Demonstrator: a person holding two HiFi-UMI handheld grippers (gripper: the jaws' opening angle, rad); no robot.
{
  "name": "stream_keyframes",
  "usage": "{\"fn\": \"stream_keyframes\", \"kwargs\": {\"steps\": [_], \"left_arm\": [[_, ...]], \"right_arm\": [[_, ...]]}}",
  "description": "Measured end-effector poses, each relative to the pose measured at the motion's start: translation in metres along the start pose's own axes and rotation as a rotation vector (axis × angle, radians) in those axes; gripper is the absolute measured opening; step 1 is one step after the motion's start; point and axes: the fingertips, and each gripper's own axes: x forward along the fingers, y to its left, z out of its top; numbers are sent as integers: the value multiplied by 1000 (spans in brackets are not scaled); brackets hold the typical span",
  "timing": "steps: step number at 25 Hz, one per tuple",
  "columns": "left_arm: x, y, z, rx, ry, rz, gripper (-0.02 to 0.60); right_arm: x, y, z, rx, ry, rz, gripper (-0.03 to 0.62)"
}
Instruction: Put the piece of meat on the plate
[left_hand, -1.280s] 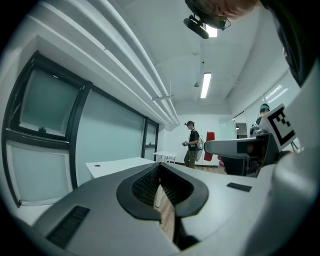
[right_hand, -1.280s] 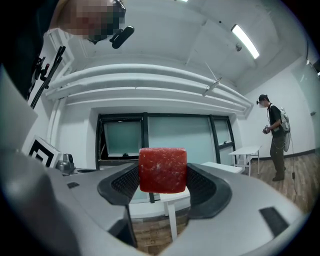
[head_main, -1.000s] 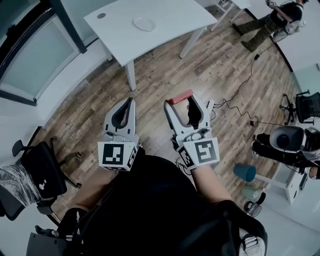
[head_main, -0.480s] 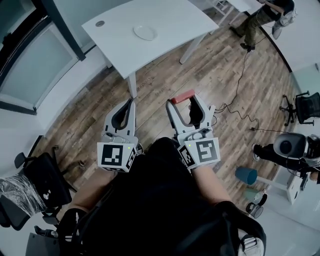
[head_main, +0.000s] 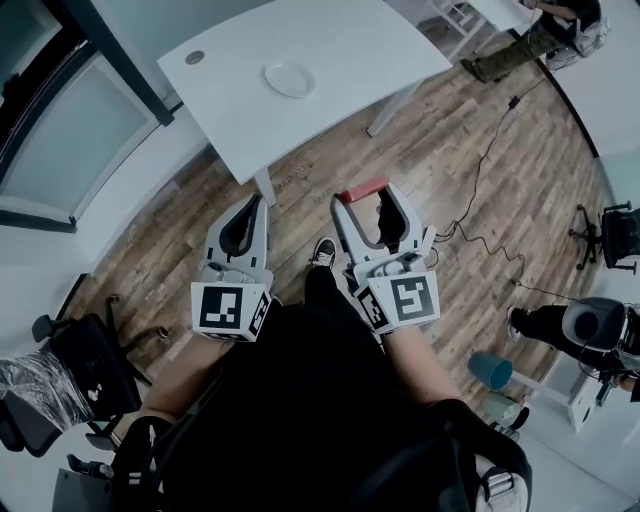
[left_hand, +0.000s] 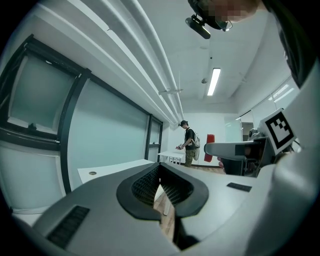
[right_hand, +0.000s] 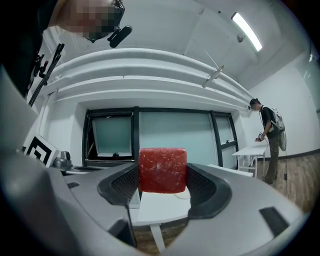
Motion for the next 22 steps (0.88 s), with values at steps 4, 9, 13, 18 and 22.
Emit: {"fn": "stream_keyframes", "kwargs": {"steps": [4, 9, 13, 18, 22], "left_arm": [[52, -3, 5, 16, 0, 5, 3], [110, -14, 12, 14, -3, 30, 3], [146, -22, 13, 22, 11, 59, 3], [172, -30, 19, 43, 16, 112, 3], [174, -23, 19, 57, 33, 151, 3]], "right_arm": [[34, -45, 7, -2, -5, 22, 291], [65, -89, 13, 7, -1, 74, 291], [85, -113, 16, 18, -2, 127, 293], [103, -134, 17, 40, -3, 197, 291], [117, -138, 18, 67, -10, 229, 291]]}}
